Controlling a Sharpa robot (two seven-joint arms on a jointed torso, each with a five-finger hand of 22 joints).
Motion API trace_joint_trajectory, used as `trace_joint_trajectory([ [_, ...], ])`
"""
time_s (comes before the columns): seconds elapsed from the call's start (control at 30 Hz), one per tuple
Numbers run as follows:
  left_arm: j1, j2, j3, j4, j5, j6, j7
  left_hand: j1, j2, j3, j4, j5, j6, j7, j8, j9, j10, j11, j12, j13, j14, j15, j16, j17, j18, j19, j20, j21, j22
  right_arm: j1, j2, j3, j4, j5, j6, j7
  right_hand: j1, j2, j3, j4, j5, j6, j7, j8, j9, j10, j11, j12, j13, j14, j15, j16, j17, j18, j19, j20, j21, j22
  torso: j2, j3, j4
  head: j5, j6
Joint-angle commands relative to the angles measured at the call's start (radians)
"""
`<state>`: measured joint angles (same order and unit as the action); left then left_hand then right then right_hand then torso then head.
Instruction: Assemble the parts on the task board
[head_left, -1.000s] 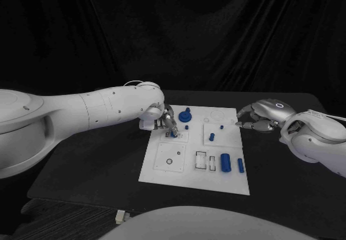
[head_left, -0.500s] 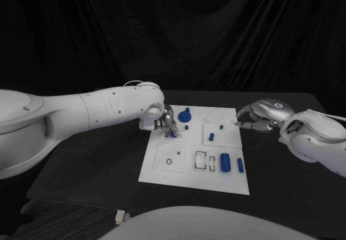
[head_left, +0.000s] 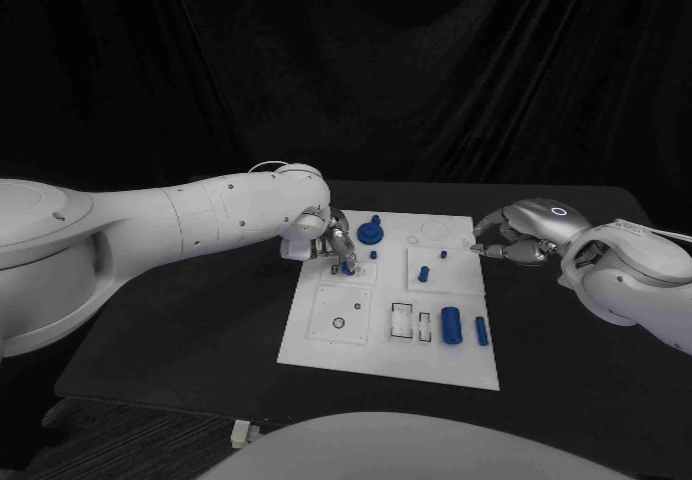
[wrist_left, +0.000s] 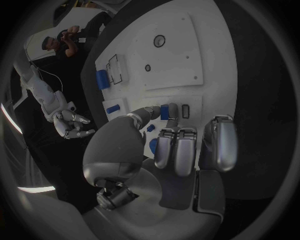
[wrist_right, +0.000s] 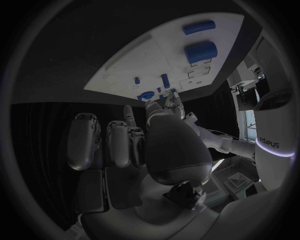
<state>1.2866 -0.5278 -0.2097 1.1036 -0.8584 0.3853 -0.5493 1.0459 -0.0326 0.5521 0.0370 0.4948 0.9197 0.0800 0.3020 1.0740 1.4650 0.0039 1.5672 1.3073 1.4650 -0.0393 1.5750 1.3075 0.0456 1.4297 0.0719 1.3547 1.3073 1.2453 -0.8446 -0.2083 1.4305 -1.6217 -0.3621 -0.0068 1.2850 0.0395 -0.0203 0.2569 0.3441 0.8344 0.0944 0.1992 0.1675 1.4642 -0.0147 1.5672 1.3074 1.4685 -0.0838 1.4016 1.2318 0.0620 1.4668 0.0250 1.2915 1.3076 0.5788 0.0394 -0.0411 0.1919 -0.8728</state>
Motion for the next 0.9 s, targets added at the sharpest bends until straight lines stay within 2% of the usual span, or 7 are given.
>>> trace_joint_trajectory([
  [0.03, -0.008, 0.004, -0.002, -0.001, -0.002, 0.000, 0.010, 0.003, 0.012, 0.027, -0.032, 0.002, -0.003, -0.008, -0.005, 0.000, 0.106, 0.003, 0.004, 0.263, 0.106, 0.000, -0.004, 0.263, 0.011, -0.007, 0.000, -0.005, 0.189, -0.002, 0.001, 0.001, 0.001, 0.010, 0.003, -0.011, 0.013, 0.001, 0.000, -0.005, 0.006, 0.005, -0.001, 0.001, -0.001, 0.100, 0.005, -0.002, 0.251, 0.045, 0.006, -0.007, -0.001, 0.001, 0.019, 0.005, -0.004, 0.178, 0.000, -0.0002, -0.0003, 0.002, 0.000],
  [0.9, -0.013, 0.012, -0.002, -0.005, -0.002, -0.004, 0.011, 0.002, 0.017, 0.029, -0.033, 0.003, -0.002, -0.007, -0.006, -0.001, 0.106, 0.003, 0.004, 0.263, 0.106, 0.001, -0.004, 0.263, 0.011, -0.007, 0.000, -0.005, 0.189, -0.005, 0.003, 0.001, -0.002, 0.011, 0.000, -0.011, 0.015, 0.001, 0.001, -0.007, 0.007, 0.006, -0.001, 0.001, -0.002, 0.099, 0.006, -0.003, 0.250, 0.044, 0.007, -0.008, -0.003, 0.001, 0.019, 0.006, -0.006, 0.178, 0.000, 0.0001, 0.0000, 0.006, 0.000],
])
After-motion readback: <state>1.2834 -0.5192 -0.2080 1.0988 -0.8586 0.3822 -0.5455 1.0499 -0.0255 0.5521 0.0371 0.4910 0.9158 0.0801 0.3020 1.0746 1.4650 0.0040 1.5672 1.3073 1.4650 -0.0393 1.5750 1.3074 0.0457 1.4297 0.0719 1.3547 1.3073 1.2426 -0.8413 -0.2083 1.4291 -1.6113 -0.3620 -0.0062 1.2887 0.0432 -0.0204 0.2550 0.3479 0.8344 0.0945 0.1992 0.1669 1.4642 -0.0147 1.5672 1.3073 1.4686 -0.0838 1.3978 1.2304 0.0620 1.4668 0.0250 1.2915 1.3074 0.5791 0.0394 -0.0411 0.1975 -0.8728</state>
